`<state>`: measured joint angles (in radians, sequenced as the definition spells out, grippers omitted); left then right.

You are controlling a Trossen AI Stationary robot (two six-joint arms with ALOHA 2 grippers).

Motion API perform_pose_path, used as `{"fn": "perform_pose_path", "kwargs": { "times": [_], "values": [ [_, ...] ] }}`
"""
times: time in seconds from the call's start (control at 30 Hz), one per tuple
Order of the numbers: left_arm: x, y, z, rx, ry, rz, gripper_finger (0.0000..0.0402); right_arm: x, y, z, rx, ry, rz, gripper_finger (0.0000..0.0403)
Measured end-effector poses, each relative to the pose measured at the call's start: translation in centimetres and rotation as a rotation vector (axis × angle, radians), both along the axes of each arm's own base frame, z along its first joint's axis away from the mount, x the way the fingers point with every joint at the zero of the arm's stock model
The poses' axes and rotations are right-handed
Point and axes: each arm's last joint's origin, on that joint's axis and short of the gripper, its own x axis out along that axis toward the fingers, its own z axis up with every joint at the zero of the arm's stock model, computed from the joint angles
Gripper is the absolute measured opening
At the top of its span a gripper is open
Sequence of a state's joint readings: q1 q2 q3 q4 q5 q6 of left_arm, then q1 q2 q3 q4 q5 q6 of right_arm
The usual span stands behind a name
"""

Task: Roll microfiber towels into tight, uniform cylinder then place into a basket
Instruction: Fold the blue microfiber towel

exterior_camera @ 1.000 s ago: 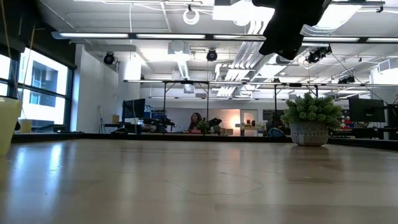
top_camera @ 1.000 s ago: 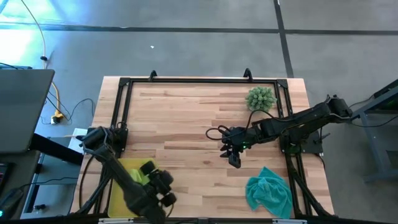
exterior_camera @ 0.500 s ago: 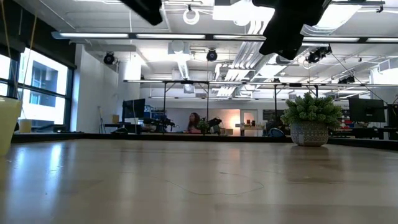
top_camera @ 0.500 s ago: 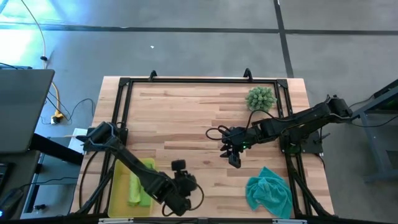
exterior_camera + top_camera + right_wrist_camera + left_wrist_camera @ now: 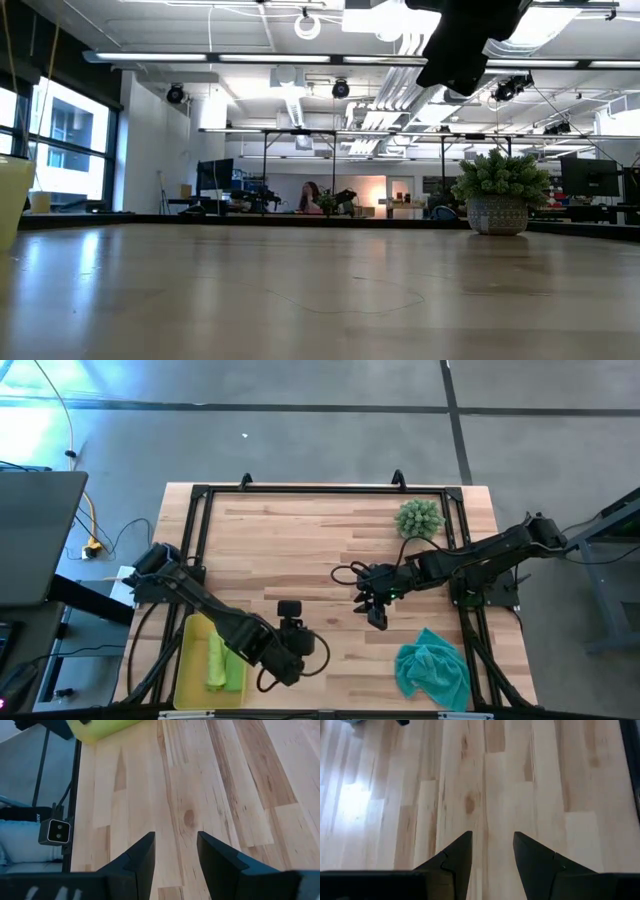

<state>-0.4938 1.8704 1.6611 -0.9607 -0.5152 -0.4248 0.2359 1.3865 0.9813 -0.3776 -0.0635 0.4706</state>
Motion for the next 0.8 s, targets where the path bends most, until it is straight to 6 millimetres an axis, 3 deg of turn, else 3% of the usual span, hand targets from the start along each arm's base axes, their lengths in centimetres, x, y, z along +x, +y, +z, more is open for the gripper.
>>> {"fn": "perform_pose_path", "kwargs": {
  "times": [0.5, 0.8],
  "values": [
    [-2.5, 2.2, 1.8, -0.024, 0.188, -0.04, 0.0131, 0.0, 0.0, 0.0, 0.0, -0.001, 0.0, 0.0139],
    [-7.0, 3.2, 5.7, -0.053, 0.23, -0.07, 0.013, 0.0, 0.0, 0.0, 0.0, -0.001, 0.0, 0.0139]
  ]
}}
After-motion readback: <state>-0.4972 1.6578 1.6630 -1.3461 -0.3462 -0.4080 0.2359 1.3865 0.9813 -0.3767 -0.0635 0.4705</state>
